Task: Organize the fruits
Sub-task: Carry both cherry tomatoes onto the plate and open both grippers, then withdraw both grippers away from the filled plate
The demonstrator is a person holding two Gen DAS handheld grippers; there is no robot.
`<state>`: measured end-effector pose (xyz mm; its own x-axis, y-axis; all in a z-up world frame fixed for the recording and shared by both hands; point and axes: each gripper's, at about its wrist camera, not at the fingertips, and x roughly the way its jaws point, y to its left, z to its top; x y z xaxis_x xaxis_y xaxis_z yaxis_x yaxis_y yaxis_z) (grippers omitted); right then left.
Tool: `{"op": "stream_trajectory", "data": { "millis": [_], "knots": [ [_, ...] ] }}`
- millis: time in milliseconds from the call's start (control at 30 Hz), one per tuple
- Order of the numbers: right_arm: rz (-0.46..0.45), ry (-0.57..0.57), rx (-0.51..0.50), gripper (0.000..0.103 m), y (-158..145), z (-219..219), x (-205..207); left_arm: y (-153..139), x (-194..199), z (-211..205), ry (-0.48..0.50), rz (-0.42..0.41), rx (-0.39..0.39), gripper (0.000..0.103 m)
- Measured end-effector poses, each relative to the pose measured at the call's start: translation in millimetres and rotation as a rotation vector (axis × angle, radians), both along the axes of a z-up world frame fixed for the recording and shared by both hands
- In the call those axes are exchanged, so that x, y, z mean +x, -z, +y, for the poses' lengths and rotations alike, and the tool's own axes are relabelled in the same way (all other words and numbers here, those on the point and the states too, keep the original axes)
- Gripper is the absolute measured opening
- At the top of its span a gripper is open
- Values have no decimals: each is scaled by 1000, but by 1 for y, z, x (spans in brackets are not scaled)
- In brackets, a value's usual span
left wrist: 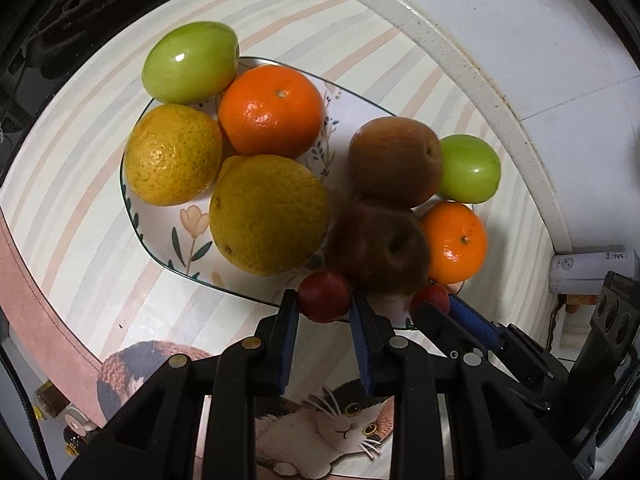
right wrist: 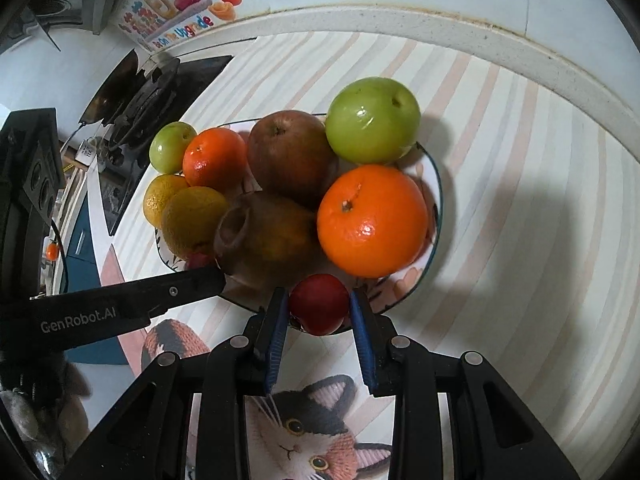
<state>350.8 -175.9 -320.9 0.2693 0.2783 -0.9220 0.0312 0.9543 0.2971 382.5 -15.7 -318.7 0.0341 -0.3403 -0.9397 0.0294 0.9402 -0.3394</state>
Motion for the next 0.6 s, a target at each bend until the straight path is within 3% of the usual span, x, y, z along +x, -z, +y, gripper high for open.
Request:
{"op": "stream_trajectory", "data": {
  "millis": [67,167,233,300,367,433,600],
  "knots": [
    [10,5,0,39,0,-3,0,2,1,2,-6,7,5,24],
    [4,26,11,70,-5,-8,-2,0,-2,5,-19,-6,29,36],
    [-2,34,12,71,-11,-12,-4,-4,-3,11,-28,-19,47,60],
    [-1,36,4,73,-18,-15,-6,-9,-5,15,-36,-33,56,68],
    [-3,40,-21,88,-26,-18,-11,-15,-8,19,-41,-50,73,75],
    [-2,38,-63,92,-34,-19,-16,-23,-14,23,-43,-73,111,89],
    [-13,25,-163,94,-57,-21,-33,-44,-37,29,-30,-144,235,89]
  ]
}}
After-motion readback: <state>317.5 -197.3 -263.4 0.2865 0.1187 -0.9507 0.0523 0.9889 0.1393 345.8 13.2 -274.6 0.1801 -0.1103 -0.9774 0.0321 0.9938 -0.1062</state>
